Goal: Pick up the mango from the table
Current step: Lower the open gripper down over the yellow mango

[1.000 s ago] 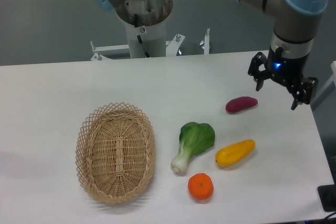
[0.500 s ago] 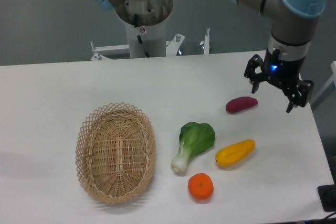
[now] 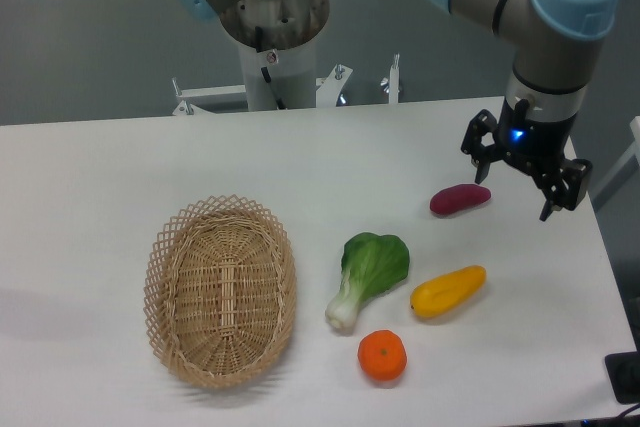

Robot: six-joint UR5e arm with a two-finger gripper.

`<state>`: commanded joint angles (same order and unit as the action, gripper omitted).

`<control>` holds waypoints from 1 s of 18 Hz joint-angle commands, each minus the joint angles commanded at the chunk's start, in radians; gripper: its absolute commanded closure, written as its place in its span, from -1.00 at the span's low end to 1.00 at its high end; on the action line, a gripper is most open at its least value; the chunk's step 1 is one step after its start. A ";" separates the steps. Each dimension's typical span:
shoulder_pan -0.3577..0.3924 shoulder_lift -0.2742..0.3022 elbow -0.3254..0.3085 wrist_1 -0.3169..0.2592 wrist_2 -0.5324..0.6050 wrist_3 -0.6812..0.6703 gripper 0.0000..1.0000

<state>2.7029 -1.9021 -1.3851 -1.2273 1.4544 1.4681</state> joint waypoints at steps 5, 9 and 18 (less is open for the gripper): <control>-0.005 -0.008 -0.058 0.114 0.003 0.024 -1.00; -0.008 -0.060 -0.058 0.117 -0.003 0.147 -1.00; -0.031 -0.238 -0.046 0.241 -0.058 0.060 -1.00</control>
<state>2.6722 -2.1399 -1.4311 -0.9864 1.3959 1.5278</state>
